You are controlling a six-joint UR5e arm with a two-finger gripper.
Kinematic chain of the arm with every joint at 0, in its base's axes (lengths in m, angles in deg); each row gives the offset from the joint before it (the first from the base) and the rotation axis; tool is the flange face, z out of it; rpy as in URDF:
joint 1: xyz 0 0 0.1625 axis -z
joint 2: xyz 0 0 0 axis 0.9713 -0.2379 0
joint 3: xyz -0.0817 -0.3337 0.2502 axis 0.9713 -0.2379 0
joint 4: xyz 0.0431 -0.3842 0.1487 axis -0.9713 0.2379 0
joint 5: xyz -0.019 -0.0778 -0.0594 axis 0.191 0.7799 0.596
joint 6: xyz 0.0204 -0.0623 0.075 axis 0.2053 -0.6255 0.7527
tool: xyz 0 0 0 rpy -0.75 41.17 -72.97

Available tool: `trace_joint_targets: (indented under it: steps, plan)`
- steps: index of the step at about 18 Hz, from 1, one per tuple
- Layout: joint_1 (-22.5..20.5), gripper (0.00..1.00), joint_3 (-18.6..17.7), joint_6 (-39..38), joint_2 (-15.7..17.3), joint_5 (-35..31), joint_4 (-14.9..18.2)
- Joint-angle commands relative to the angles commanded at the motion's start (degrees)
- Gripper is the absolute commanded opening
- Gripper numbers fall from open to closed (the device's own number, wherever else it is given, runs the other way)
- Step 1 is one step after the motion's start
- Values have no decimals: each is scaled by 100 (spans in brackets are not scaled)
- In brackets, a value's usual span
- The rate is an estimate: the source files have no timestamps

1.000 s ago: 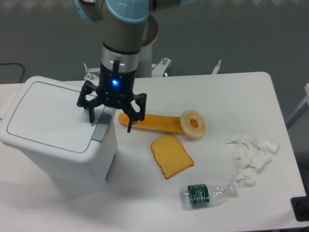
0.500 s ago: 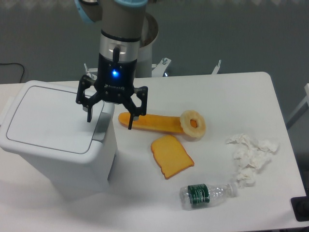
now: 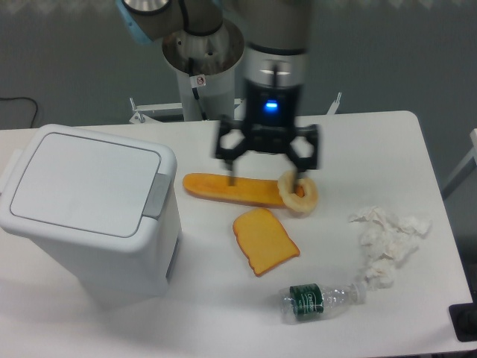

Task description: Close the trash can

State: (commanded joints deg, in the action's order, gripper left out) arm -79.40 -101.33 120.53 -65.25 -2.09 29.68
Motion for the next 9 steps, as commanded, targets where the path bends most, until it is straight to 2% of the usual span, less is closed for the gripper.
trace_joint_targets:
  steps: [2, 4, 9]
  plan:
    - [-342, 100, -35, 861, -167, -96, 18]
    - [-502, 100, -53, 1566, -378, -306, 18]
    - [-625, 100, 44, 2314, -1055, -1360, -35]
